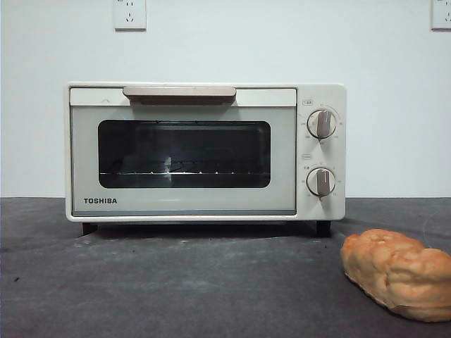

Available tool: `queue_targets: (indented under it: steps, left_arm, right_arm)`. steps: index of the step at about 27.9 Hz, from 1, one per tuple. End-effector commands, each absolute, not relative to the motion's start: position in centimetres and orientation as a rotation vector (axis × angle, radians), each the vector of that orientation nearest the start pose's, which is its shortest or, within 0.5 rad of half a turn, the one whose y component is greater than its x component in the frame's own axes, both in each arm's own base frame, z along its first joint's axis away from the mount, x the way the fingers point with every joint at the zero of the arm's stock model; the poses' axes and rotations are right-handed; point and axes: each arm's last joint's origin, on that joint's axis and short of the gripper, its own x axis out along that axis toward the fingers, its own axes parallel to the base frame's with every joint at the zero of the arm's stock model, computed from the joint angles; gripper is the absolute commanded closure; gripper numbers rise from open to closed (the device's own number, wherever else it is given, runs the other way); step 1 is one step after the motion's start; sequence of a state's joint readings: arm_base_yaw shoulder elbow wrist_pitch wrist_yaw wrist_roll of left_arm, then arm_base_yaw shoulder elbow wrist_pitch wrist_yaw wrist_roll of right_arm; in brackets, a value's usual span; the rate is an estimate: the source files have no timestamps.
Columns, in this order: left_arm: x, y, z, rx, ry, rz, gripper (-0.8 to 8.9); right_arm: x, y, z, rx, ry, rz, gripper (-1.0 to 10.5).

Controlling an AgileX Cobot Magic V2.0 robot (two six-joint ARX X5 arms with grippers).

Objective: The left arm flap open the oven, the right arm pick bread and place it into oven, the left arm flap close the oven

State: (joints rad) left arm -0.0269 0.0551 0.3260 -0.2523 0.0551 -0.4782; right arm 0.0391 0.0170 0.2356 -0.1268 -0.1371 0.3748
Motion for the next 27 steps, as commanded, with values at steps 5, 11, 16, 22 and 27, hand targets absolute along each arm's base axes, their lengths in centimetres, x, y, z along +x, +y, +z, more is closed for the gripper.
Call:
queue_targets:
  steps: [5, 11, 16, 22, 27]
  left_arm:
    - [6.9, -0.5, 28.0, -0.336, 0.119, -0.115, 7.95]
    - [7.8, -0.9, 30.7, -0.231, 0.275, -0.231, 7.95]
    - [8.8, -1.2, 32.4, -0.183, 0.402, -0.343, 7.95]
    - [9.8, -1.6, 32.8, -0.134, 0.570, -0.435, 7.95]
    - [9.9, -1.8, 32.4, -0.123, 0.635, -0.464, 7.95]
  right_arm:
    - [6.8, 0.8, 27.1, 0.313, 0.010, 0.210, 9.4]
    - [7.3, 1.0, 29.8, 0.207, 0.204, 0.279, 9.4]
    - [8.5, 1.2, 30.6, 0.133, 0.410, 0.323, 9.4]
    - [9.8, 1.6, 31.2, 0.098, 0.627, 0.407, 9.4]
    - [10.3, 1.8, 31.2, 0.100, 0.720, 0.430, 9.4]
